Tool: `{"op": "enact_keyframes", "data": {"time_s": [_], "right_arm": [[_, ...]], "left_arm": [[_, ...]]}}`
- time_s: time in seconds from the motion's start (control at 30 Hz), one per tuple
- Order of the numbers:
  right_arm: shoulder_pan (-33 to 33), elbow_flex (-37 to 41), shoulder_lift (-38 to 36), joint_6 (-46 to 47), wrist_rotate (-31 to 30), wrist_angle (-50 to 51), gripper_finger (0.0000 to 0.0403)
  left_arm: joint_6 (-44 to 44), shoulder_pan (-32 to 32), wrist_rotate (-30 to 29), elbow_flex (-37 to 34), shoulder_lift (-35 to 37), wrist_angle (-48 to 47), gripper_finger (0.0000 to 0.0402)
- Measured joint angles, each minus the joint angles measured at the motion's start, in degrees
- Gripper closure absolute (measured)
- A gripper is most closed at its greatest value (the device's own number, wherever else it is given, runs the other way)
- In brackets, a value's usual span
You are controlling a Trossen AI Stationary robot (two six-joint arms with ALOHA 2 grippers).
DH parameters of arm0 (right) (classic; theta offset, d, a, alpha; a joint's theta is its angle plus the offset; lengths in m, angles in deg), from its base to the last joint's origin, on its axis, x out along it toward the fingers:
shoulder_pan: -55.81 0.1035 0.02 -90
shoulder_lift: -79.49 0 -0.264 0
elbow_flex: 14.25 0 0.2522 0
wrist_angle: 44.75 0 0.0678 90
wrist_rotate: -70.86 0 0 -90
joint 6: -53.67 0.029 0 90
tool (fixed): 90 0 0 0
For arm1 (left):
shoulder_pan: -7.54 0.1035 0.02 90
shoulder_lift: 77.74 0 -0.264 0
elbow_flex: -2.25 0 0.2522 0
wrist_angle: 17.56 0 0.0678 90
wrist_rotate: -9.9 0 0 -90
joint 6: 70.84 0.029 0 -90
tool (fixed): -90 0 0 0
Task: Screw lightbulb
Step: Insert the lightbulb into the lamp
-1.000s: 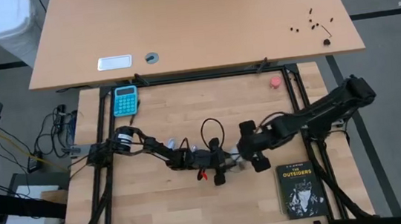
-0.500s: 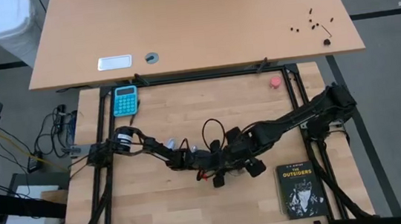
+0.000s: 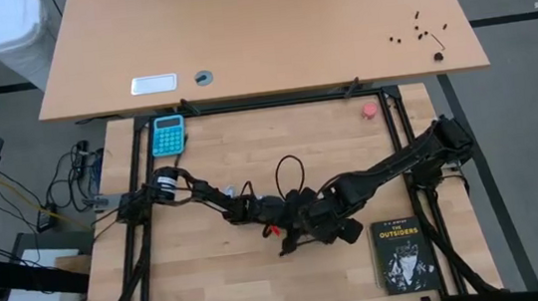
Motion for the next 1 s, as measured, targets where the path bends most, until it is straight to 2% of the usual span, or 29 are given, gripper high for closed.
{"op": "enact_keyframes", "data": {"time_s": [0.23, 0.47, 0.6, 0.8, 1.0], "right_arm": [[0.8, 0.0, 0.0, -7.0, -0.1, -1.3, 0.0039], [0.8, 0.0, 0.3, -10.0, -0.1, -3.4, 0.0042], [0.6, 0.0, 0.3, -10.0, -0.1, -3.8, 0.0062], [-0.3, 0.0, 0.3, -9.6, -0.1, -3.3, 0.0107], [-0.4, 0.1, 0.3, -9.4, -0.1, -3.2, 0.0123]], "left_arm": [[-0.3, 0.9, 4.7, 0.0, 0.0, 0.2, 0.0220], [-0.4, 0.9, 4.7, 0.0, 0.0, 0.4, 0.0220], [-0.3, 0.8, 4.3, 0.0, -0.1, 1.5, 0.0220], [1.3, 0.2, 1.8, -0.1, -0.1, 2.0, 0.0220], [5.5, -1.7, -4.5, -0.1, -0.2, 2.4, 0.0210]]}}
